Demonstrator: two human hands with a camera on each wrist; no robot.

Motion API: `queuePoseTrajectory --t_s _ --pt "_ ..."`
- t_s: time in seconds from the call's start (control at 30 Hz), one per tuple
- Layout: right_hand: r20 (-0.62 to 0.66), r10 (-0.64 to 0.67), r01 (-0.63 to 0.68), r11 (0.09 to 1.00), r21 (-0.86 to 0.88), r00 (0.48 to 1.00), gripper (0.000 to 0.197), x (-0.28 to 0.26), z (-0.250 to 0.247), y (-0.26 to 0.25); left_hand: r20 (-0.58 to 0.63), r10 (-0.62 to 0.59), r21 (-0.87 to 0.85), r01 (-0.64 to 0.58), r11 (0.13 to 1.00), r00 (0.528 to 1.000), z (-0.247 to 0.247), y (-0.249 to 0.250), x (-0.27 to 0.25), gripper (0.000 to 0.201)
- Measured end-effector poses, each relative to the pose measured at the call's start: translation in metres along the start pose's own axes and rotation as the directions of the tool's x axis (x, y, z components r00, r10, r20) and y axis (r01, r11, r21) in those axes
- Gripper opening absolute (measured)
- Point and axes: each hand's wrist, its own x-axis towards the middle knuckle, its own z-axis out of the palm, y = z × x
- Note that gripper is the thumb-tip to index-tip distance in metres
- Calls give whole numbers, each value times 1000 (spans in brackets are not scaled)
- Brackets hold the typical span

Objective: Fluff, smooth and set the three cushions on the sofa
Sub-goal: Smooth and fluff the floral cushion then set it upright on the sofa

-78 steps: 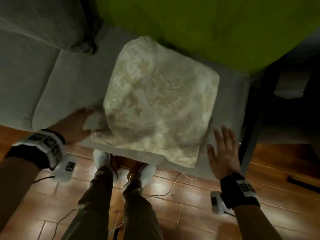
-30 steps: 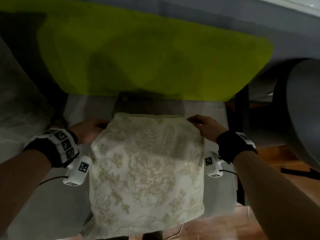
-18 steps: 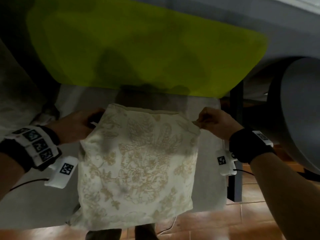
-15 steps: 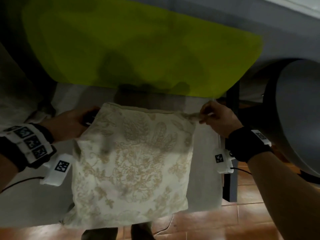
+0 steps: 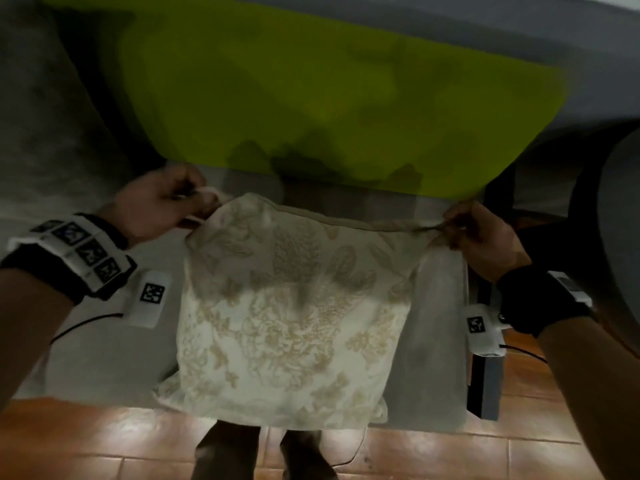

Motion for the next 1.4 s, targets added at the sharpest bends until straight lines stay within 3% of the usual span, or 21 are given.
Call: queuePoseTrajectory --t_s 0.1,0.2,0.33,0.4,0.47,0.53,0.63,0.67,0.73,0.83,0.9,1.03,1.4 --pt "15 -5 5 999 36 1000 22 0 -4 0 -244 -54 56 70 996 968 -23 6 6 14" --pt "20 -5 4 999 44 1000 12 3 -4 -4 -325 -41 266 133 955 945 -38 6 13 23" --pt "27 -17 23 968 -251 1000 16 15 5 -21 -388 -63 437 243 866 920 -31 2 20 29" --pt "119 -70 121 854 -506 990 33 17 16 -32 -428 -19 415 215 884 904 -18 6 17 35" --pt "198 -182 268 713 -648 963 47 11 26 -41 -334 125 483 56 874 934 -3 6 12 47" --pt "234 -287 370 672 -641 929 54 -1 37 -54 -147 272 558 -147 817 951 13 9 0 58" --pt "357 -437 561 567 -603 826 64 -20 62 -67 156 404 627 -407 665 901 37 4 -21 68" --pt "408 -454 609 544 -577 792 67 -24 72 -66 241 387 644 -445 622 890 45 -1 -25 72" --pt "482 -448 657 557 -508 753 72 -26 88 -57 355 250 685 -433 586 901 59 -14 -29 81" --pt "545 -424 672 612 -417 724 77 -21 108 -34 402 131 716 -400 572 906 74 -38 -25 84" --pt "539 -382 629 664 -405 751 77 -16 119 -23 375 129 720 -377 583 918 77 -42 -14 86" --pt "497 -264 491 769 -408 827 75 -4 140 -8 350 12 733 -282 619 937 81 -50 14 93" --pt "461 -116 311 874 -373 880 77 27 179 30 385 -124 773 -246 585 915 114 -74 60 90"
